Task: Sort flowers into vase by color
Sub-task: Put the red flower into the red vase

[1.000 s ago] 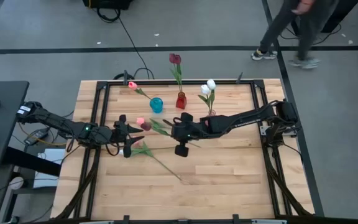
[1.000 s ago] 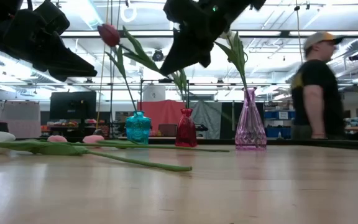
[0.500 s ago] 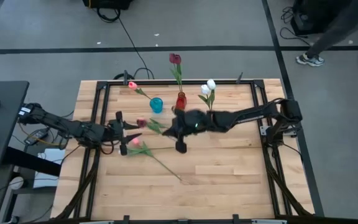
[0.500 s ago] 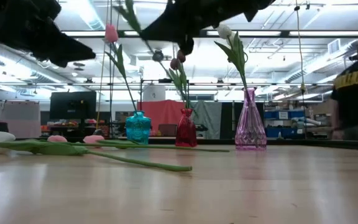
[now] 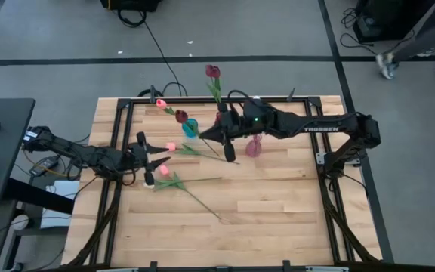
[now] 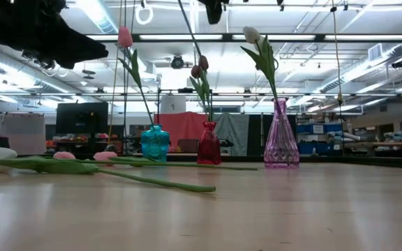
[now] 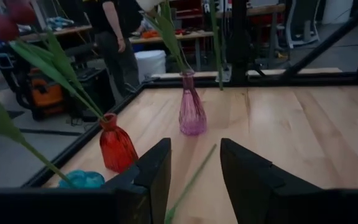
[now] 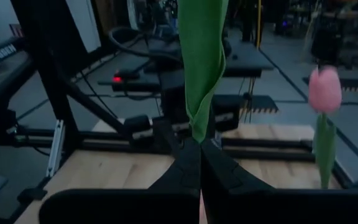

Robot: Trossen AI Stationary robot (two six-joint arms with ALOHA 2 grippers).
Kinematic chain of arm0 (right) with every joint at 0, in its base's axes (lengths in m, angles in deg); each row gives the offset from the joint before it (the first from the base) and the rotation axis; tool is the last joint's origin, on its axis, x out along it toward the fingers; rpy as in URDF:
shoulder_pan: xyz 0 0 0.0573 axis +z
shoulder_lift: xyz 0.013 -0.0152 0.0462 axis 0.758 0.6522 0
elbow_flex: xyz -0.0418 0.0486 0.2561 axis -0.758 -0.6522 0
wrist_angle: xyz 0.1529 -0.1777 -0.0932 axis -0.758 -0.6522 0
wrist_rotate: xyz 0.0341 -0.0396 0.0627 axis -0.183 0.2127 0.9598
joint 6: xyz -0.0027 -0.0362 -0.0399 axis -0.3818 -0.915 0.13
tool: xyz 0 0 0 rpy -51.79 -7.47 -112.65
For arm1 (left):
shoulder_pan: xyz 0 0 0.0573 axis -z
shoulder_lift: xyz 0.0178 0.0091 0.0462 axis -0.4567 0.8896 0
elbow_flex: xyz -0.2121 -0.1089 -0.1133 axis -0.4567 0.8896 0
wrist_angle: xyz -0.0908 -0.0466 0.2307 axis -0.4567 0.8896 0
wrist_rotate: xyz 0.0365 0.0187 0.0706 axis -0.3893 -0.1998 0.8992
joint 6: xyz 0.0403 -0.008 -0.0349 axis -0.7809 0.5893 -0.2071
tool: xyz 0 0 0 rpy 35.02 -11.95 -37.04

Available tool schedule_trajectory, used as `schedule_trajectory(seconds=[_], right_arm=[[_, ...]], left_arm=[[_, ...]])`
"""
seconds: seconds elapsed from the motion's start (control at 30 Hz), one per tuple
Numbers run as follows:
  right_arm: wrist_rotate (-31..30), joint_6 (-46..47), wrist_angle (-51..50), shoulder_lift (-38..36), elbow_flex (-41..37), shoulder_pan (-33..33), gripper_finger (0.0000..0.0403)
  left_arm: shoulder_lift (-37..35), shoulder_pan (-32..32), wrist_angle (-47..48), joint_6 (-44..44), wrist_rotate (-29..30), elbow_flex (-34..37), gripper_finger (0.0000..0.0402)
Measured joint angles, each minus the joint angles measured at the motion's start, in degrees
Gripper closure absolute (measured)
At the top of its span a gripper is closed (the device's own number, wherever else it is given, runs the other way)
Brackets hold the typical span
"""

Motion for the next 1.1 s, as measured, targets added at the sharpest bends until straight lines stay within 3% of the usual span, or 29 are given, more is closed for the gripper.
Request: schedule_trajectory(seconds=[0.23, 0.43, 0.57, 1.1], right_arm=[[0.4, -3.8, -0.2, 0.3, 3.4, -2.1, 0.0396], [9.9, -4.4, -0.5, 0.3, 8.1, -7.4, 0.0396], [15.8, -4.4, -1.6, 0.3, 10.6, -10.3, 0.0396], [26.6, -6.2, -6.9, 0.4, 17.5, -21.8, 0.0396]], left_arm=[[0.0, 0.0, -1.4, -3.0, 0.7, 0.0, 0.0257], [0.0, 0.0, -1.8, -5.4, 7.0, 0.0, 0.0257], [0.0, 0.0, -2.3, -5.3, 7.1, 0.0, 0.0257], [0.1, -0.1, -4.3, -3.9, 7.1, 0.0, 0.0257]])
